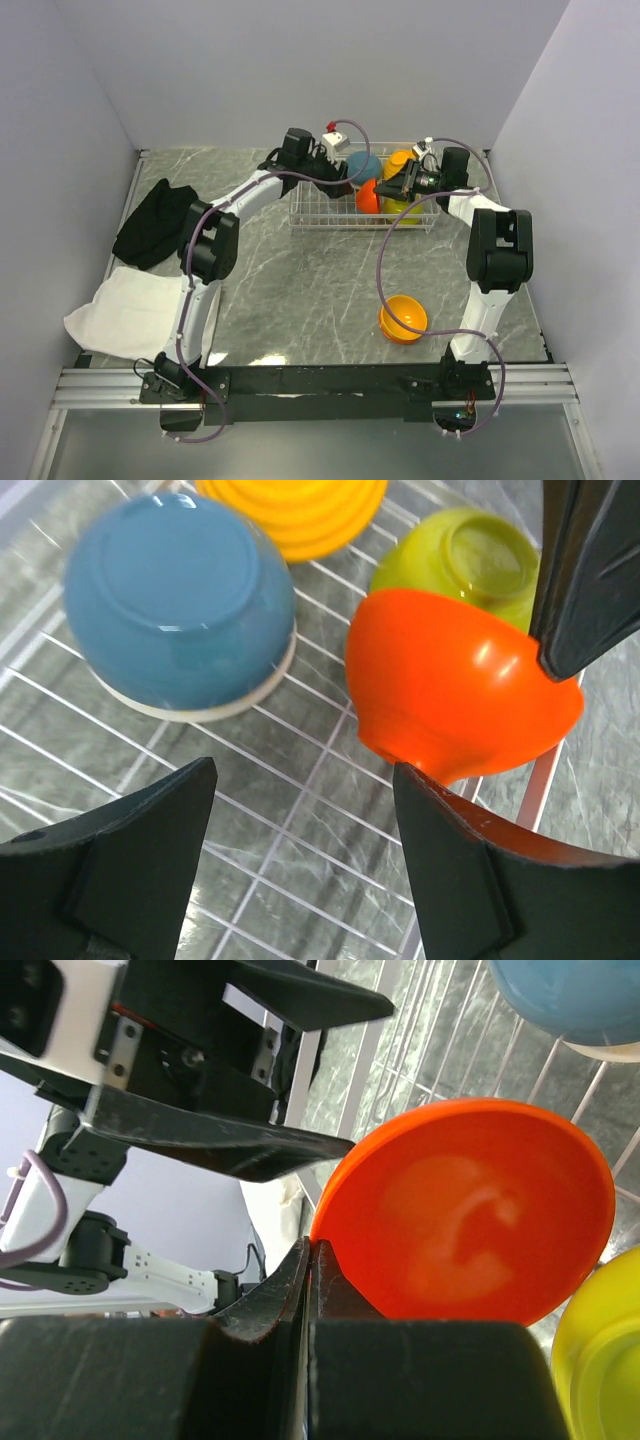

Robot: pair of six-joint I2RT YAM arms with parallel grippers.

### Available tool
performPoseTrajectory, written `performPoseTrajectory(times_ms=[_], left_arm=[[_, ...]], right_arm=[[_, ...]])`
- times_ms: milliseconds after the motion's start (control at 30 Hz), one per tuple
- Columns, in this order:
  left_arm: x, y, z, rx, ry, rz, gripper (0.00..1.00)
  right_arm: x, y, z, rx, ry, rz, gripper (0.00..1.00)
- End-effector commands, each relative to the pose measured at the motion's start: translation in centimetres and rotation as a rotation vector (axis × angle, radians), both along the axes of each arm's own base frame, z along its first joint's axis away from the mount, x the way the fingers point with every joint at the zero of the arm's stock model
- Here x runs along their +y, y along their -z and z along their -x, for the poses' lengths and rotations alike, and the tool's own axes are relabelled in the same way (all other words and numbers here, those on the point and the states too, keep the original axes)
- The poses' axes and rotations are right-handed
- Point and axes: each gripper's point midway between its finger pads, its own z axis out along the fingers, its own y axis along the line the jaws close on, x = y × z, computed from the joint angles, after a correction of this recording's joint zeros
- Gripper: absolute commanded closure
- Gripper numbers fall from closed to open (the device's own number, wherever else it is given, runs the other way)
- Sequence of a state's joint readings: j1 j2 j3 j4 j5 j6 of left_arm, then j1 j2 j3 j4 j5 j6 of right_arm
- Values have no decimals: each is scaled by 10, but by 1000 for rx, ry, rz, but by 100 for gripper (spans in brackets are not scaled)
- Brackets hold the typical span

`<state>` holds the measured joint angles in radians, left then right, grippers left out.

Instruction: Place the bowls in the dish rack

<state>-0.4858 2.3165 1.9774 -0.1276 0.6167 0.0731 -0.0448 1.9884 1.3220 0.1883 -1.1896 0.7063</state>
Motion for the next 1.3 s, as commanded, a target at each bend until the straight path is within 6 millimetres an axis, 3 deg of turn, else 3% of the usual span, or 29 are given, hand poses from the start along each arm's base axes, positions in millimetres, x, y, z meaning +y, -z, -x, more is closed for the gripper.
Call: performPoseTrajectory(times_ms=[0, 667, 1000, 1267], left_arm=[[-10, -8, 4, -29, 49, 8, 23], [-38, 4, 22, -1, 122, 21, 24], [-30, 13, 7, -23, 38, -23, 26], [-26, 15, 7, -24, 24, -42, 26]], right_arm=[[-3, -7, -1, -18, -18, -1, 100], [-10, -6, 5, -21, -4, 25, 100], [-15, -6, 5, -20, 5, 35, 100], [-18, -9, 4, -28, 16, 37, 100]])
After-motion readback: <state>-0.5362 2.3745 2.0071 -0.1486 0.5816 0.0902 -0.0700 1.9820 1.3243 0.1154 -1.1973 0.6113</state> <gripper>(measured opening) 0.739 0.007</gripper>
